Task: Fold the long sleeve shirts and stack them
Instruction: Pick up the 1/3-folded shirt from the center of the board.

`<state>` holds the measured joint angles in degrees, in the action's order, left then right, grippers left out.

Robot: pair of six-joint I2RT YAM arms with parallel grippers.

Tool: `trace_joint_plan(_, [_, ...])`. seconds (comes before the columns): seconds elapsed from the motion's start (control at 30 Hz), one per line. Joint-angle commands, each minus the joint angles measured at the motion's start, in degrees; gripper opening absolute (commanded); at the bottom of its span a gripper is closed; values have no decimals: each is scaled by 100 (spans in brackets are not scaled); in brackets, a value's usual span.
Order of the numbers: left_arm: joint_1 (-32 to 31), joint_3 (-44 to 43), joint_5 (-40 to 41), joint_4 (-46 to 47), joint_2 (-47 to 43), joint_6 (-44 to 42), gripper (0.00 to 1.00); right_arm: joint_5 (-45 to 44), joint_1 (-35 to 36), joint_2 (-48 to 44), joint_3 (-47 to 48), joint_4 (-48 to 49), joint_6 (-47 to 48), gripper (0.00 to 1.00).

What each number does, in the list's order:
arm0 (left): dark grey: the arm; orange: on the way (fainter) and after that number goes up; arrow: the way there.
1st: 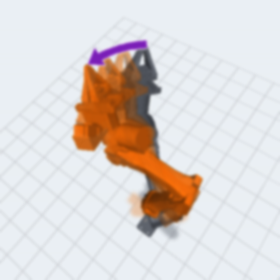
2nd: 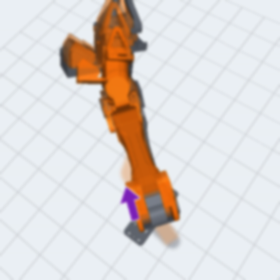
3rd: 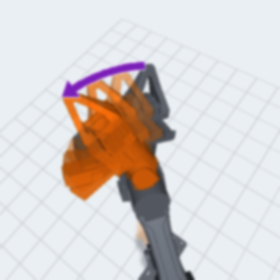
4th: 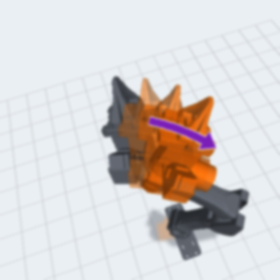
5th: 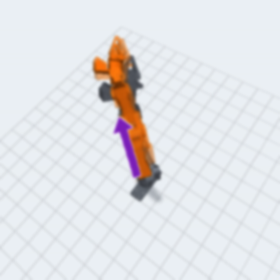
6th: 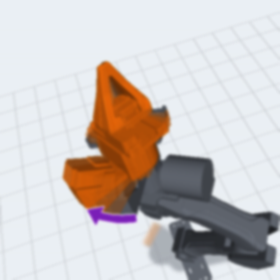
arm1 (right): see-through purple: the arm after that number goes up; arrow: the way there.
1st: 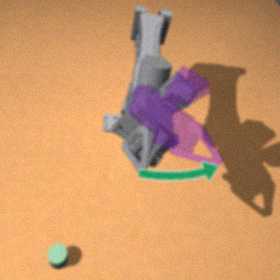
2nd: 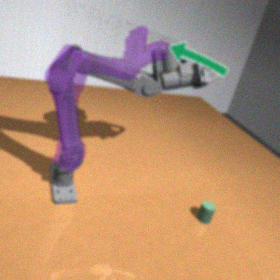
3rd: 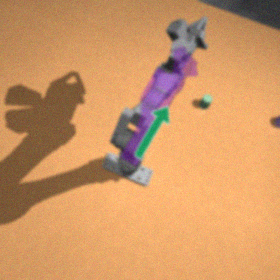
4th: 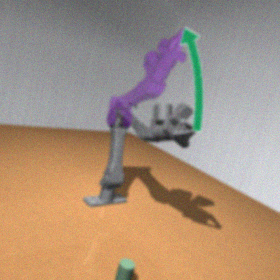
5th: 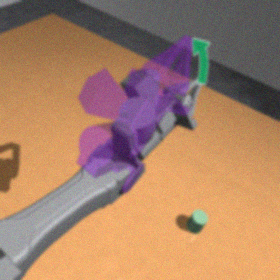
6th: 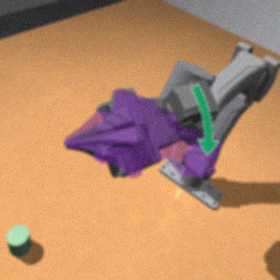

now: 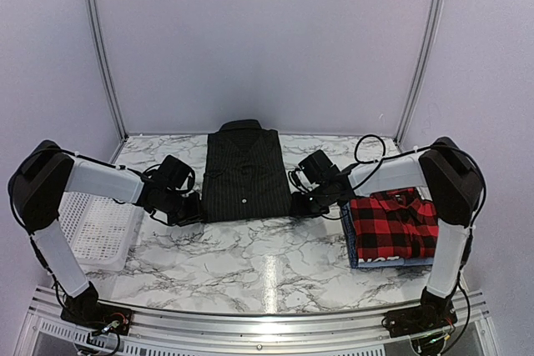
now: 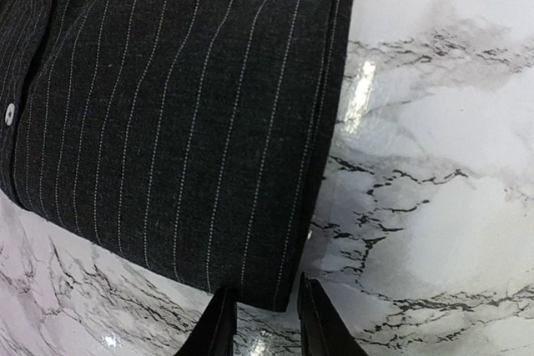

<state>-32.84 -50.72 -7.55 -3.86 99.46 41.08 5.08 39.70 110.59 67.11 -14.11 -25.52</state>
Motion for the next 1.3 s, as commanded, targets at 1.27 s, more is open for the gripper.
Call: trace_joint_plan(1.27, [-882,1316,141,-798,-1822,895,0,-25,956,-1761,-1839,224,-542,0])
